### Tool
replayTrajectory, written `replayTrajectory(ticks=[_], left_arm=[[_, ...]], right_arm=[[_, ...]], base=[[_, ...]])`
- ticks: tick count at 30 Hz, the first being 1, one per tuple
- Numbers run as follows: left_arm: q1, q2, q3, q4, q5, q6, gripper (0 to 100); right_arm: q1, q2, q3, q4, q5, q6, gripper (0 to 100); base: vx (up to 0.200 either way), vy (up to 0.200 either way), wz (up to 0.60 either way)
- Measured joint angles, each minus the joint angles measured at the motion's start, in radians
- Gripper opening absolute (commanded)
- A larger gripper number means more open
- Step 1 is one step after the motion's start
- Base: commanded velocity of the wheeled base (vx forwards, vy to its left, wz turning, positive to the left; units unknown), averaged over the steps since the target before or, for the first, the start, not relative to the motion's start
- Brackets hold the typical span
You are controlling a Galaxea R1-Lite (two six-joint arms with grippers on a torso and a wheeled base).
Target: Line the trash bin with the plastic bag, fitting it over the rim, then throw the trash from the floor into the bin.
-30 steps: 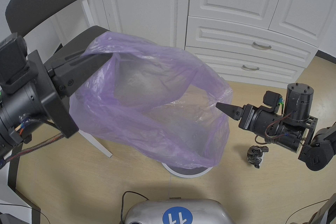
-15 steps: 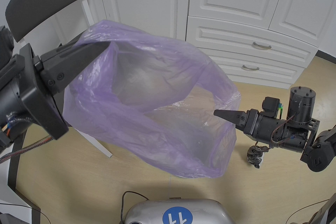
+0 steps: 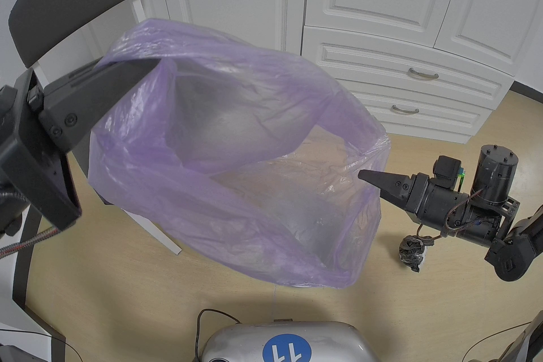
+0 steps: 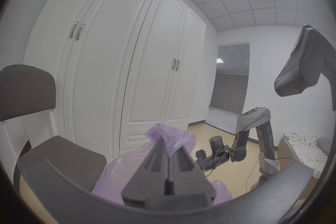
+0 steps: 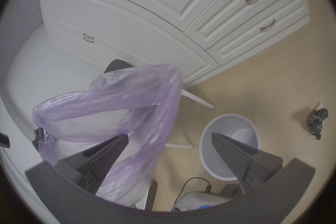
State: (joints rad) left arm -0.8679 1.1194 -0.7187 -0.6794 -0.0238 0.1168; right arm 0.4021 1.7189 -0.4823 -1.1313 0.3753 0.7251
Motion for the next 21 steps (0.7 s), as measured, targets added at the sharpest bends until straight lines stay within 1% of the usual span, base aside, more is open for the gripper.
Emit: replayTrajectory(ticks=[6, 12, 21], left_arm=[[-0.001, -0.006, 0.000, 0.000, 0.000, 0.000, 0], [-0.002, -0.010, 0.004, 0.000, -0.001, 0.000, 0], [-0.002, -0.018, 0.006, 0.000, -0.002, 0.000, 0]], right_arm=[[-0.025, 0.052, -0.008, -0.006, -0.001, -0.002, 100], [-0.056, 0.089, -0.007, -0.091, 0.001, 0.003, 100], [-0.080, 0.126, 0.001, -0.095, 0.000, -0.003, 100]], base=[[0.000, 0.000, 0.00], [0.000, 0.000, 0.00], [0.000, 0.000, 0.00]])
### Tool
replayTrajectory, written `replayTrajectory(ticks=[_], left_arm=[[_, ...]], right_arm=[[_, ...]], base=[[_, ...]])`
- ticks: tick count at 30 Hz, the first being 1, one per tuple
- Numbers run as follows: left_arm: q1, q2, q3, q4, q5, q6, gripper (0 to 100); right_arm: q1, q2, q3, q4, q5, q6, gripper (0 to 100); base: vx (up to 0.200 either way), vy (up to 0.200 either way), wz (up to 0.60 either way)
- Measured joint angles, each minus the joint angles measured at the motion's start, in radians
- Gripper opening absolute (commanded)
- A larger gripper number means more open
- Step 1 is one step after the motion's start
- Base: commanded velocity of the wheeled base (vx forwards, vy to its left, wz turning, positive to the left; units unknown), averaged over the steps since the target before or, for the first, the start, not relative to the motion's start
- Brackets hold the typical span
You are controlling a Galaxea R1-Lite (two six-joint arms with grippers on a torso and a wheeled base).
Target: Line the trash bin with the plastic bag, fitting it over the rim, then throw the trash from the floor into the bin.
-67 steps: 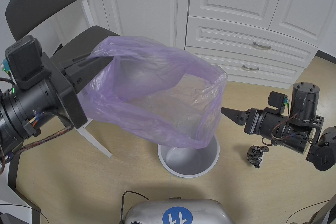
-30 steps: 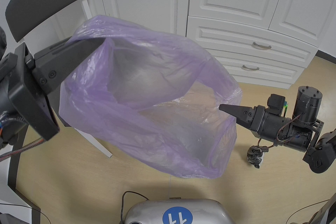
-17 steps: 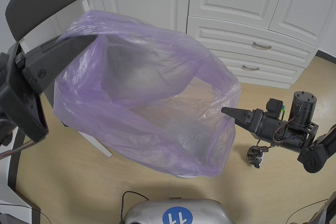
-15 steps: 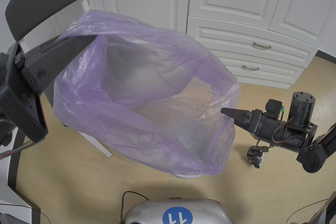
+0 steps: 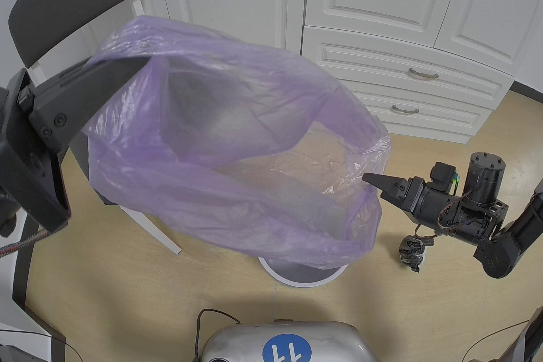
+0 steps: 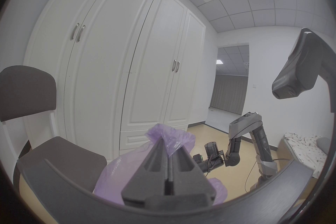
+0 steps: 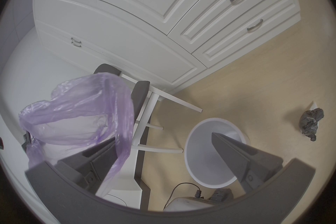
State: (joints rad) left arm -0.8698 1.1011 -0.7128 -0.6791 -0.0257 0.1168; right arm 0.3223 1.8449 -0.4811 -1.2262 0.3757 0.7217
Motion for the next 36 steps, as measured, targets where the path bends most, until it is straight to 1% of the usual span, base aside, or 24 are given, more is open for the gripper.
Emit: replayTrajectory(ticks=[8, 12, 16, 25, 33, 36], left_arm=[[0.000, -0.004, 0.014, 0.000, -0.005, -0.004, 0], [0.000, -0.007, 0.021, 0.000, -0.028, -0.020, 0], [0.000, -0.009, 0.023, 0.001, -0.032, -0.022, 0], [0.000, -0.008, 0.022, 0.000, -0.033, -0.021, 0], [0.000, -0.002, 0.015, -0.002, -0.033, -0.021, 0], [0.000, 0.000, 0.012, -0.002, -0.033, -0.022, 0]], right_arm=[[0.007, -0.002, 0.006, 0.000, -0.001, -0.003, 100], [0.035, -0.036, 0.017, 0.000, -0.002, -0.004, 100], [0.055, -0.064, 0.023, 0.001, -0.010, -0.008, 100], [0.063, -0.078, 0.034, -0.001, -0.011, -0.065, 100], [0.078, -0.079, 0.062, -0.034, -0.009, -0.075, 100], [0.098, -0.077, 0.074, -0.039, -0.006, -0.087, 100]], base=[[0.000, 0.000, 0.00], [0.000, 0.000, 0.00], [0.000, 0.000, 0.00], [0.000, 0.000, 0.00], [0.000, 0.000, 0.00], [0.000, 0.000, 0.00]])
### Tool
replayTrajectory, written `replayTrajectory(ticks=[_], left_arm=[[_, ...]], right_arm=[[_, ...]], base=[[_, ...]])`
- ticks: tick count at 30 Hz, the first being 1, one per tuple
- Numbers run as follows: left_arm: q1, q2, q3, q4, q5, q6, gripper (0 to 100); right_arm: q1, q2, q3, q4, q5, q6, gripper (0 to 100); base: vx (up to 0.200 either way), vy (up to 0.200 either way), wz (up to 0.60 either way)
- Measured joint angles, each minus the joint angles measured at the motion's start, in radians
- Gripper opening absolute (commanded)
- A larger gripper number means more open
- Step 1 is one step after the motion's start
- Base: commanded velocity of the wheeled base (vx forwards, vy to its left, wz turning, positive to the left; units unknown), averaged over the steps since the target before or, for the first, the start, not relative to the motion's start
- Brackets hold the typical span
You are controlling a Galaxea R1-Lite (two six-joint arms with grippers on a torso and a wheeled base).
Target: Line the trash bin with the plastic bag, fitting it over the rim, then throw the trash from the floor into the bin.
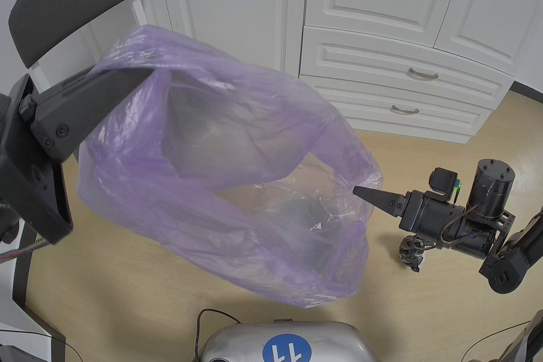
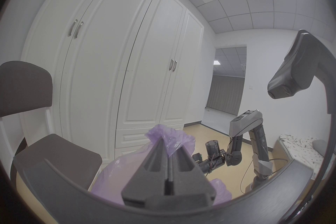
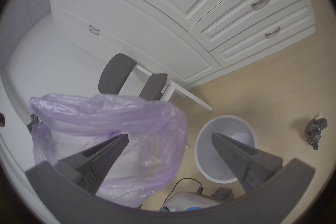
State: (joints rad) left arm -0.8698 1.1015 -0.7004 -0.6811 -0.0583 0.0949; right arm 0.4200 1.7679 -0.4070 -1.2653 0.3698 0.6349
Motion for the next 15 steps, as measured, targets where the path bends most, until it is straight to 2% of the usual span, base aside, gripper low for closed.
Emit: replayTrajectory(ticks=[10, 15], left_arm=[[0.000, 0.004, -0.006, 0.000, 0.000, -0.001, 0], [0.000, 0.004, -0.006, 0.000, 0.000, -0.001, 0]], right_arm=[[0.056, 0.053, 0.017, -0.031, -0.010, -0.026, 100], [0.067, 0.092, 0.018, -0.133, -0.020, -0.017, 100]], base=[[0.000, 0.000, 0.00], [0.000, 0.000, 0.00]])
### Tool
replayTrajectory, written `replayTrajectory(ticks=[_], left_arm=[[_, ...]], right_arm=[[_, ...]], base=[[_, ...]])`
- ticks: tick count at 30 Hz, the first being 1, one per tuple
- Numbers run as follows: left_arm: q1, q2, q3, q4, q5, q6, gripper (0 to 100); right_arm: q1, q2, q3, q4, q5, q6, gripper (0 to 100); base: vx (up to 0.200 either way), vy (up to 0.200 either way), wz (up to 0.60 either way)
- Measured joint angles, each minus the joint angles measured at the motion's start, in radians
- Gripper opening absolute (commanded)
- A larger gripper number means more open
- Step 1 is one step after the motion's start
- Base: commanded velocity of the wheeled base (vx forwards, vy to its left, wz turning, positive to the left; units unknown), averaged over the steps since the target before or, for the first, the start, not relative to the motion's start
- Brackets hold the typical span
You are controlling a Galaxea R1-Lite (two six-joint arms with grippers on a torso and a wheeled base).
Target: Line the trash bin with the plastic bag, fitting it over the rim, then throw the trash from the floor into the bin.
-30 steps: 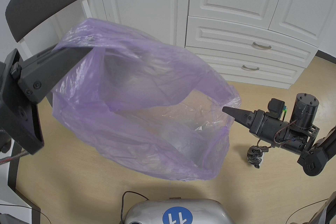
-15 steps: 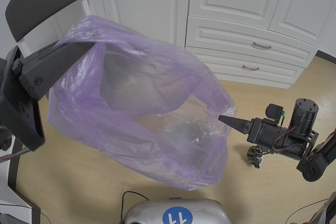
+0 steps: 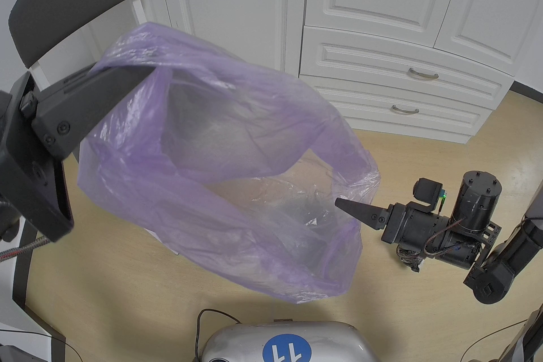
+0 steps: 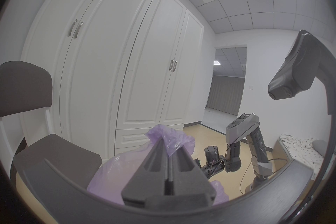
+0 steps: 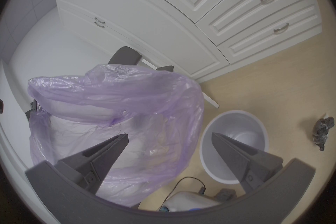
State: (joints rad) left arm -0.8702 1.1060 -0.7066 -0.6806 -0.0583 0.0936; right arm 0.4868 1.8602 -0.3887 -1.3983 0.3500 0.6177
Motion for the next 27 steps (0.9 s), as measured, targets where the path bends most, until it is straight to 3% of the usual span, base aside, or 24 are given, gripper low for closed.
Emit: replayTrajectory(ticks=[6, 12, 13, 27], left_arm=[[-0.002, 0.000, 0.000, 0.000, 0.000, 0.000, 0], [-0.004, 0.001, 0.001, 0.000, 0.000, 0.000, 0], [-0.005, 0.001, 0.002, 0.000, 0.000, 0.000, 0], [-0.006, 0.001, 0.008, 0.000, 0.000, -0.001, 0]], right_arm=[[0.012, 0.061, 0.007, -0.140, -0.056, 0.005, 100], [0.016, 0.110, 0.013, -0.154, -0.070, 0.007, 100], [0.017, 0.114, 0.013, -0.153, -0.074, 0.007, 0], [0.030, 0.120, -0.042, -0.155, -0.140, 0.104, 0]], base=[[0.000, 0.000, 0.00], [0.000, 0.000, 0.00], [0.000, 0.000, 0.00], [0.000, 0.000, 0.00]])
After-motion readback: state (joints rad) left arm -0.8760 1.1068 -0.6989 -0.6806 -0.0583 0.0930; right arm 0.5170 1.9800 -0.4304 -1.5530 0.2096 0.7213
